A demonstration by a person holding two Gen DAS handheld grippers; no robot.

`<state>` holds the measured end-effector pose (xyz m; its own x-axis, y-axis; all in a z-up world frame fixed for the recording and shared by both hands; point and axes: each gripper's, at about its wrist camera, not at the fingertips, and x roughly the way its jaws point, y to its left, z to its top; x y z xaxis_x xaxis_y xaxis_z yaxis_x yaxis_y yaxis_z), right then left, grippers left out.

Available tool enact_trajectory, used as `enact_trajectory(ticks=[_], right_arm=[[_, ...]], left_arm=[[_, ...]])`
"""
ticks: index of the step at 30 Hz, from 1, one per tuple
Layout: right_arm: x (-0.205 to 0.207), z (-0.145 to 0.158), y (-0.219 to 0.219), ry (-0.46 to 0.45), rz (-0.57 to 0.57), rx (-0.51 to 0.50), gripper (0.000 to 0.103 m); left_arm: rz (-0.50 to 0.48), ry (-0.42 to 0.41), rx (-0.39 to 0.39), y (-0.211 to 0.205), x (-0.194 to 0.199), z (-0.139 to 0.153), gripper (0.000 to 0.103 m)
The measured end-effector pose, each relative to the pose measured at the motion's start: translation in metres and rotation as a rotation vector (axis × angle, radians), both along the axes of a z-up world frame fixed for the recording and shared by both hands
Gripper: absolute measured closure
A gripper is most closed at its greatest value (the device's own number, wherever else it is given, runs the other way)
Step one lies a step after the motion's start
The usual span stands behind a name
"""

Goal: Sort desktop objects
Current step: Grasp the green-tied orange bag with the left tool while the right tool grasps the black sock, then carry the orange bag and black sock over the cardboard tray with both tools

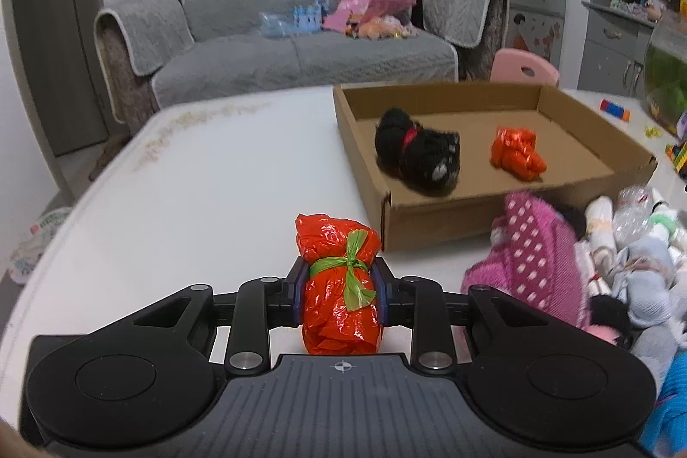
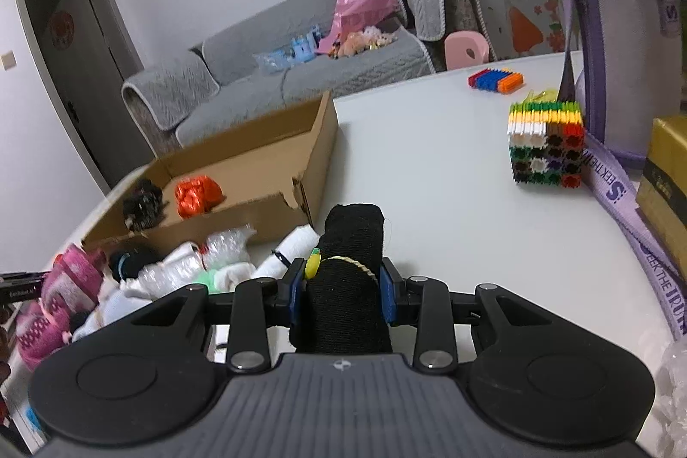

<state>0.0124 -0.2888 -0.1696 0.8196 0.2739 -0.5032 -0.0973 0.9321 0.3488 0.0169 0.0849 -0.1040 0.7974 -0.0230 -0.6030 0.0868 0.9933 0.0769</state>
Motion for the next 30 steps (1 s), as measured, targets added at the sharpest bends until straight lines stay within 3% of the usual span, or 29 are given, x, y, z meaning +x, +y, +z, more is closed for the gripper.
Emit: enact_trajectory(ticks=[7,15,22,30], right_arm=[[-0.001,0.020,-0.013,-0.061,-0.006,0.056,0.072],[0.017,0.065,-0.013,-0.143,0.031,0.069,0.072],[0.044,0.087,-0.002,-0.175,0.084,0.058,0.072],[0.081,0.093,0.020,-0.156,0.157,0.050,0.072]], left_arm=[[-0.007,-0.036,0.064,0.003,0.001,0.025,0.068],[-0.051,-0.084,0.114,-0.017,0.023,0.056,0.068],[-0.091,-0.086,0.129,-0.042,0.051,0.063,0.068],[-0.137,-0.045,0.158,-0.065,0.101,0.063,0.067]])
